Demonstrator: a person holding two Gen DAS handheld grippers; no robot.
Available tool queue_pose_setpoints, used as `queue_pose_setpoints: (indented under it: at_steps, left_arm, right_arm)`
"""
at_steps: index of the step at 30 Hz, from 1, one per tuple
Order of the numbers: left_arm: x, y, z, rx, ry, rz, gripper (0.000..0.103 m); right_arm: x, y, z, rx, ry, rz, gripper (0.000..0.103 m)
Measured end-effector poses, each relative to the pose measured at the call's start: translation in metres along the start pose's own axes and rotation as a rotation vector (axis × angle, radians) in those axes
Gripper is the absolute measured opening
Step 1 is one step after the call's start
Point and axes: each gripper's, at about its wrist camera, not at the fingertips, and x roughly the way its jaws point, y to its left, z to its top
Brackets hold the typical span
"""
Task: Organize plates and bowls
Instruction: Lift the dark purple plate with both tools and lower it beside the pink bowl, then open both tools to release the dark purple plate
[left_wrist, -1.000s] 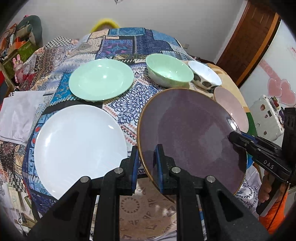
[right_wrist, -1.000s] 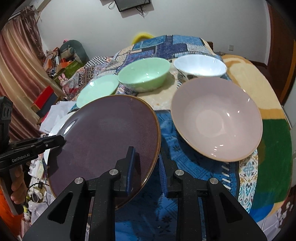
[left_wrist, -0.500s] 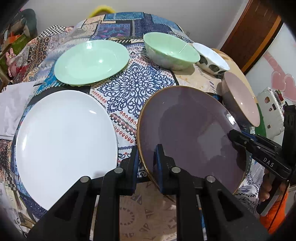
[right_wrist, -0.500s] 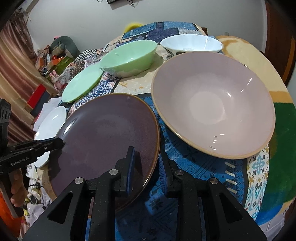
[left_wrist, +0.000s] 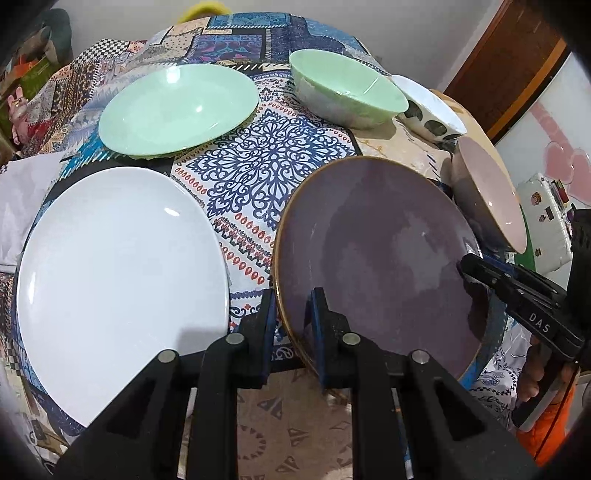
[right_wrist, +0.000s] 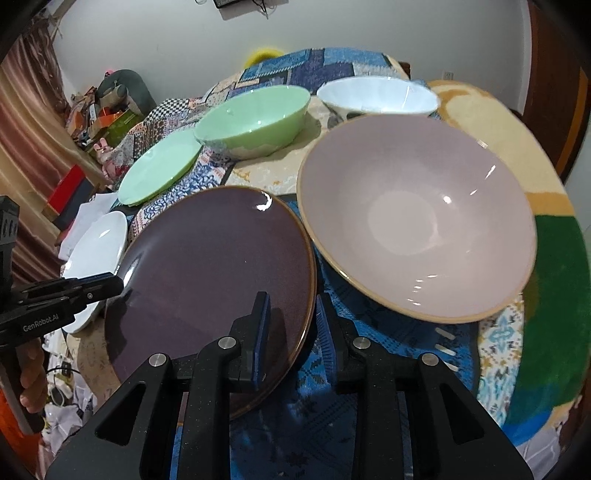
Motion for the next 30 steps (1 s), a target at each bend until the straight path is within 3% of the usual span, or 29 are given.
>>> queue_pose_setpoints:
  at_steps: [5, 15, 18, 25, 30]
  left_arm:
    - [-0.016, -0.006, -0.003, 0.036, -0.045, 0.019, 0.021]
    - [-0.070, -0.001, -0.012, 0.048, -0.188, 0.061, 0.057]
    - [-0.088, 0.005, -0.016, 0.045, -0.230, 0.073, 0.064]
    - [-0.124, 0.032, -0.026, 0.013, -0.326, 0.113, 0.087]
    - [-0.137, 0.056, -0.032, -0.012, -0.359, 0.143, 0.090]
  right_arm:
    - [-0.015, 0.006, 0.004, -0.014, -0.029, -0.007, 0.028]
    - [-0.045, 0.041, 0.014, -0.074, -0.120, 0.023, 0.058]
    - [-0.047, 0.055, 0.018, -0.095, -0.142, 0.035, 0.063]
    - [-0.040, 0.088, 0.030, -0.156, -0.158, 0.065, 0.067]
    - [-0.028, 0.112, 0.033, -0.194, -0.144, 0.091, 0.069]
